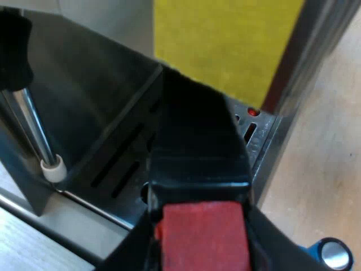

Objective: Put the handle in the coffee machine

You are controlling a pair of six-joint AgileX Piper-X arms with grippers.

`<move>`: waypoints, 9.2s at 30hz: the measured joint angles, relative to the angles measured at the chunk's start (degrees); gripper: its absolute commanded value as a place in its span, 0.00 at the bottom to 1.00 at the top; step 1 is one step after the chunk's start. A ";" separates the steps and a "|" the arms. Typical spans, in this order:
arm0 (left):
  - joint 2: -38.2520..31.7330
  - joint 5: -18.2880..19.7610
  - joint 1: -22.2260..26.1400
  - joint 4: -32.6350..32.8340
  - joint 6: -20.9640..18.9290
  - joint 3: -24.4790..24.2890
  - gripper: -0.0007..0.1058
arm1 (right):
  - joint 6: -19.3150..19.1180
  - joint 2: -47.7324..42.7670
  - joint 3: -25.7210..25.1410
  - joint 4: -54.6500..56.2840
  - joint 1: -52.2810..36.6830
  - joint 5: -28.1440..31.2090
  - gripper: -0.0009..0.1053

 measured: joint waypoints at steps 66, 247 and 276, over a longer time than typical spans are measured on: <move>-0.92 -1.24 0.00 1.58 1.84 -0.35 0.01 | -26.25 13.48 9.63 -46.05 -17.92 -24.90 0.25; 2.99 -15.84 -1.15 28.79 16.82 -16.05 0.01 | -34.76 32.56 -1.56 -76.24 -18.98 -18.05 0.25; 18.79 -2.49 -6.99 25.06 14.75 -16.41 0.01 | -24.58 25.96 -2.11 -63.70 -18.71 -20.61 0.25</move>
